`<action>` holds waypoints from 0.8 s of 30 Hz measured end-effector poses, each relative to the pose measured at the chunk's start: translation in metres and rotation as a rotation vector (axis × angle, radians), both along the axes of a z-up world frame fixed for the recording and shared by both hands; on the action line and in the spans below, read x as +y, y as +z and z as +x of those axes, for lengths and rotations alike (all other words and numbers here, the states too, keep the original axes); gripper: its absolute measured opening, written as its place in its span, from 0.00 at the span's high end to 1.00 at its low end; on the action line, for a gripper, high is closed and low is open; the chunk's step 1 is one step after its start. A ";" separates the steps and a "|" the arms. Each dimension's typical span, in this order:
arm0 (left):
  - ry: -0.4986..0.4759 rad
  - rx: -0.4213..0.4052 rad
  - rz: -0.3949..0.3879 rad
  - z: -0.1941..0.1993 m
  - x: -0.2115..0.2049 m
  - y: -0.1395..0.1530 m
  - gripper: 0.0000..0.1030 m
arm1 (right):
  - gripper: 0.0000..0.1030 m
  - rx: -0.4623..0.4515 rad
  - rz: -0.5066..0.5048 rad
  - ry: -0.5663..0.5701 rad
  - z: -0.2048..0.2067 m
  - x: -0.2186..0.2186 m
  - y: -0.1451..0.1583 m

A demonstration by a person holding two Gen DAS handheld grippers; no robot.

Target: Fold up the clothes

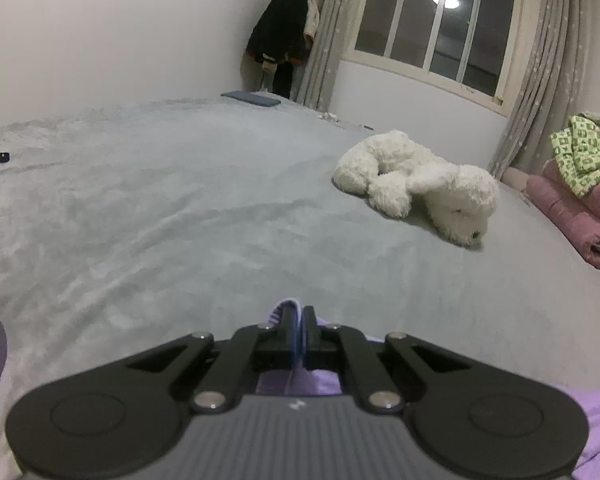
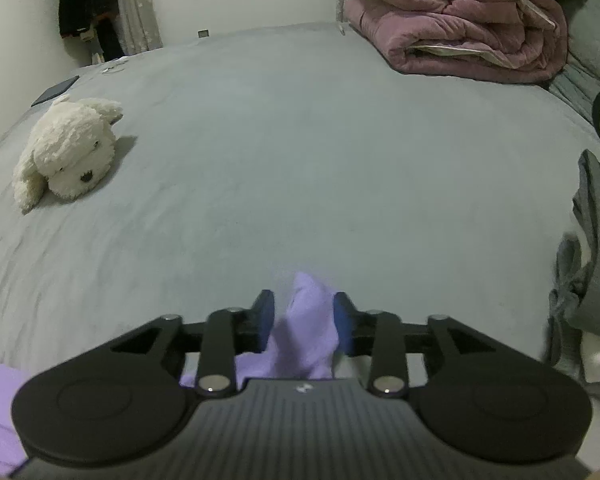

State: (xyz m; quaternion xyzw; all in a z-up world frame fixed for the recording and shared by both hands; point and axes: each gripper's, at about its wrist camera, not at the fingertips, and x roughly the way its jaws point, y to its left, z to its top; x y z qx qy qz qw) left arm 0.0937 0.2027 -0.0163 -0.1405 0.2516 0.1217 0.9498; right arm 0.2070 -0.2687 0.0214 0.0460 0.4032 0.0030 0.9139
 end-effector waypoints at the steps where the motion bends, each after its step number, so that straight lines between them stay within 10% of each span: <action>1: -0.005 0.005 -0.003 0.000 0.000 0.000 0.98 | 0.63 0.004 0.002 0.004 -0.001 -0.003 0.000; 13: -0.046 0.008 0.003 -0.007 -0.009 0.013 0.93 | 0.64 0.111 0.014 0.074 -0.031 0.001 -0.020; 16: -0.066 0.016 0.004 -0.007 -0.013 0.013 0.90 | 0.96 0.136 -0.041 0.076 -0.032 0.004 -0.029; 24: -0.163 0.004 -0.008 -0.007 -0.026 0.018 0.90 | 0.97 0.051 -0.275 0.013 -0.041 0.000 0.014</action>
